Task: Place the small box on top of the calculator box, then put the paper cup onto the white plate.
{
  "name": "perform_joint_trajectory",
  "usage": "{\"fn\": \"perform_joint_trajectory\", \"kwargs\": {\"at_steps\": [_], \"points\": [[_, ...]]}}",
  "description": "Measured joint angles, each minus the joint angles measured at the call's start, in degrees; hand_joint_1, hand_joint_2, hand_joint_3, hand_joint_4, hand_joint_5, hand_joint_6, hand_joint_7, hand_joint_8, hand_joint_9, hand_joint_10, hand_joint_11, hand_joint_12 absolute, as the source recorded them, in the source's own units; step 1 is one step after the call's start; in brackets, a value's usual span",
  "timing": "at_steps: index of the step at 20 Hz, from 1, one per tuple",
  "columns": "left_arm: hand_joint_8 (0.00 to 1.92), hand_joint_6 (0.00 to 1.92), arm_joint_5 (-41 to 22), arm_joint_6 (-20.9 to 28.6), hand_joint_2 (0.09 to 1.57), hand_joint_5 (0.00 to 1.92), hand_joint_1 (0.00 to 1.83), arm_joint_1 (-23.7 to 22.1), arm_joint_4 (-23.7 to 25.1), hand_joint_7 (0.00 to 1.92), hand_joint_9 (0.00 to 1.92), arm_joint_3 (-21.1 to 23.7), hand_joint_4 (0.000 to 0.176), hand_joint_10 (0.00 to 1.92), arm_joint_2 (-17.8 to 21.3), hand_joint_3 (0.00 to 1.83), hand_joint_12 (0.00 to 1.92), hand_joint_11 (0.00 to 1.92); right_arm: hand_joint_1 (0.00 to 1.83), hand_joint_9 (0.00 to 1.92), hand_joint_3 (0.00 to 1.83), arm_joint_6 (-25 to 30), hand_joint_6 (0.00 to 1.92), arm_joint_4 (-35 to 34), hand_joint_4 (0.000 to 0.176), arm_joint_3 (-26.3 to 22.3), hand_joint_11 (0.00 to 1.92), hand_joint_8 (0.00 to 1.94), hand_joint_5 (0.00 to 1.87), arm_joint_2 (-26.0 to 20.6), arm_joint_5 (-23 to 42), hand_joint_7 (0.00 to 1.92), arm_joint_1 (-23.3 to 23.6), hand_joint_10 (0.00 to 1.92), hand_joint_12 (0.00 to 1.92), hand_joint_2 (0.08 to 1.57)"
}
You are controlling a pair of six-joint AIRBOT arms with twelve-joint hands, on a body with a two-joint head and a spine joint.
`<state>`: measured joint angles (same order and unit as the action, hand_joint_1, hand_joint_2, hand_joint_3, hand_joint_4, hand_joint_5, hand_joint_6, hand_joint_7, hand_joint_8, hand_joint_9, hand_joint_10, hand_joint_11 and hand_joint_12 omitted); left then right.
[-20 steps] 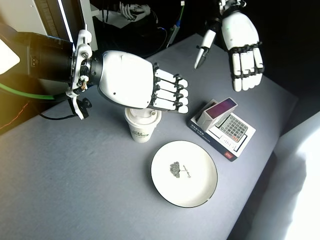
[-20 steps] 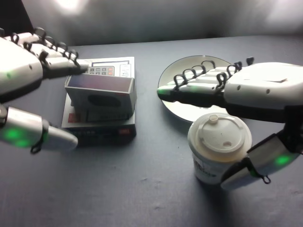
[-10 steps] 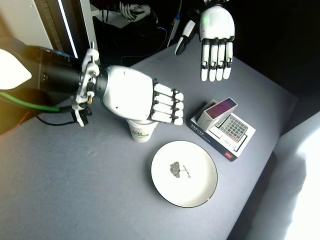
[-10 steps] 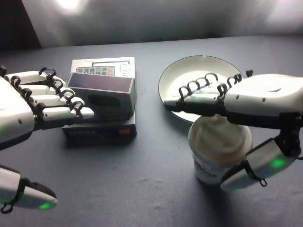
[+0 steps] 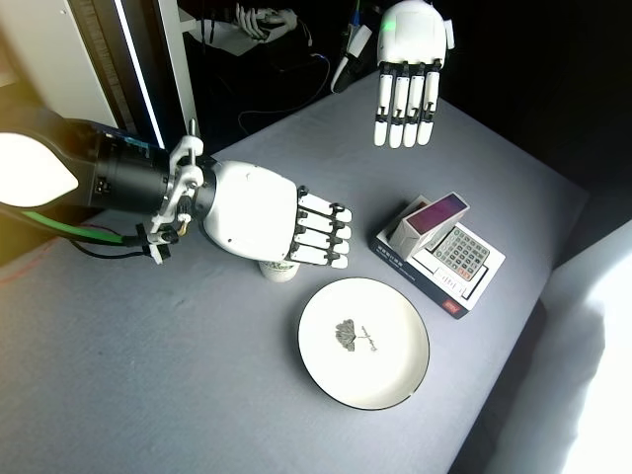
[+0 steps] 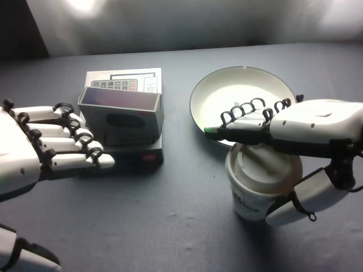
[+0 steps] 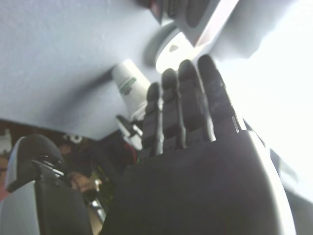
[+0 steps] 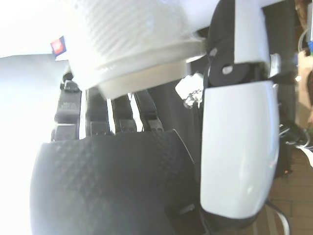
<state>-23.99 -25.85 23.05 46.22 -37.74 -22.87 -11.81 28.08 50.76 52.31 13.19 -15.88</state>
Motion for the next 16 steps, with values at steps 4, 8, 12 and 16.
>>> {"fn": "perform_joint_trajectory", "kwargs": {"at_steps": [4, 8, 12, 16], "points": [[0.01, 0.01, 0.2, 3.4, 0.96, 0.29, 0.30, -0.8, 3.9, 0.32, 0.28, 0.0, 0.000, 0.01, 0.0, 0.00, 0.58, 0.00, 1.13, 0.00, 0.00, 0.0, 0.00, -0.3, 0.000, 0.2, 0.04, 0.00, 0.00, 0.3, 1.2, 0.00, -0.8, 0.00, 0.02, 0.84], [0.00, 0.00, 0.9, 9.5, 0.98, 0.24, 0.28, -1.8, 9.9, 0.29, 0.27, 0.6, 0.000, 0.01, 0.0, 0.00, 0.55, 0.00, 1.29, 0.00, 0.00, 0.0, 0.00, -0.3, 0.000, 0.7, 0.00, 0.00, 0.00, 0.6, 2.2, 0.00, -1.4, 0.00, 0.33, 0.87], [0.01, 0.01, 1.0, 11.3, 0.97, 0.27, 0.32, -2.8, 11.3, 0.30, 0.28, 0.6, 0.000, 0.00, 0.0, 0.00, 0.54, 0.00, 1.41, 0.02, 0.01, 0.1, 0.00, -0.4, 0.000, 1.1, 0.00, 0.00, 0.00, 0.6, 3.6, 0.00, -2.1, 0.00, 0.71, 0.93], [0.00, 0.00, 1.4, 11.3, 0.98, 0.23, 0.26, -4.4, 11.9, 0.28, 0.25, 0.6, 0.000, 0.00, 0.1, 0.00, 0.49, 0.00, 1.48, 0.45, 0.02, 0.1, 0.05, -0.4, 0.000, 1.2, 0.06, 0.03, 0.43, 0.6, 4.5, 0.45, -2.3, 0.09, 1.27, 1.06]]}}
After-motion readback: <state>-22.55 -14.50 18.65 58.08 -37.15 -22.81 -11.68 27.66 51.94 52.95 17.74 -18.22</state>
